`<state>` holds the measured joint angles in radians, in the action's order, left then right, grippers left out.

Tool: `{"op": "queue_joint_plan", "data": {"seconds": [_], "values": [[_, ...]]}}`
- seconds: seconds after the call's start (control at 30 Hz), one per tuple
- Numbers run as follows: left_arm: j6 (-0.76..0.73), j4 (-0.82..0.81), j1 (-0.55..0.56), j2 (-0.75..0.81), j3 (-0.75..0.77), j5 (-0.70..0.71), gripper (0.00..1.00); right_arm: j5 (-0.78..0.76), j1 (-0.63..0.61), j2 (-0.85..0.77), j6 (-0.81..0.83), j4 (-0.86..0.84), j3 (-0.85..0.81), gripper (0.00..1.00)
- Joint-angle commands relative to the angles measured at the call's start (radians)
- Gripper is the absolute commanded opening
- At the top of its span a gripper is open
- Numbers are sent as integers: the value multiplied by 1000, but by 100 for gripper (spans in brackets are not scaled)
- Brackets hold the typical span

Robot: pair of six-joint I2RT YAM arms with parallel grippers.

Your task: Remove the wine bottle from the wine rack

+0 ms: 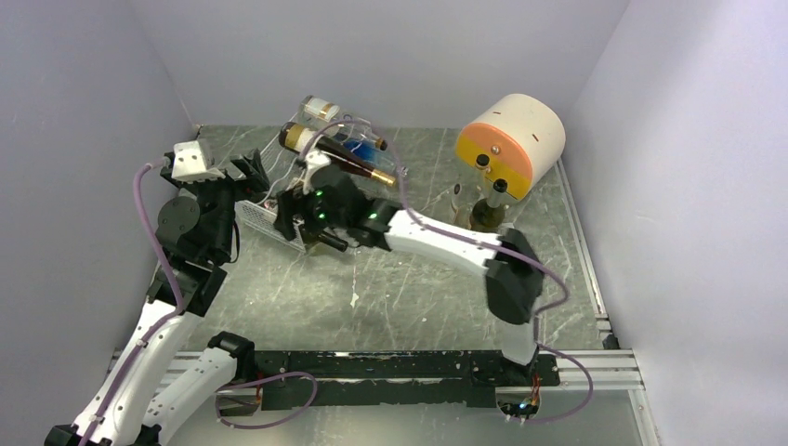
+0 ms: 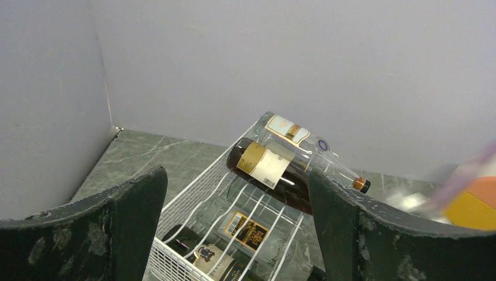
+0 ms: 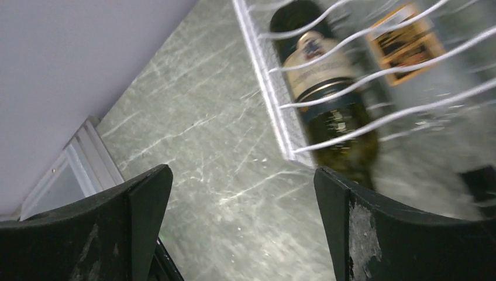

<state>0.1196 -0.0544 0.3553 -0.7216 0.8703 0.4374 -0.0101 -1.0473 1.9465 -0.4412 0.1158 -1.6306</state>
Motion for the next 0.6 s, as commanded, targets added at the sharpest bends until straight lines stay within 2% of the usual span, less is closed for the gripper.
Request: {"op": "queue_joint_plan", "data": {"seconds": [0.0, 0.13, 0.33, 0.57], "values": [[2, -8, -7, 7, 19, -11, 94, -94, 120, -187, 117, 92, 66, 98], [7, -6, -7, -1, 21, -27, 94, -137, 217, -217, 261, 152, 85, 99], [11, -6, -7, -26, 21, -49, 94, -291, 255, -128, 580, 179, 29, 100], [8, -5, -7, -60, 22, -61, 94, -268, 291, 39, 735, 255, -91, 100]]}}
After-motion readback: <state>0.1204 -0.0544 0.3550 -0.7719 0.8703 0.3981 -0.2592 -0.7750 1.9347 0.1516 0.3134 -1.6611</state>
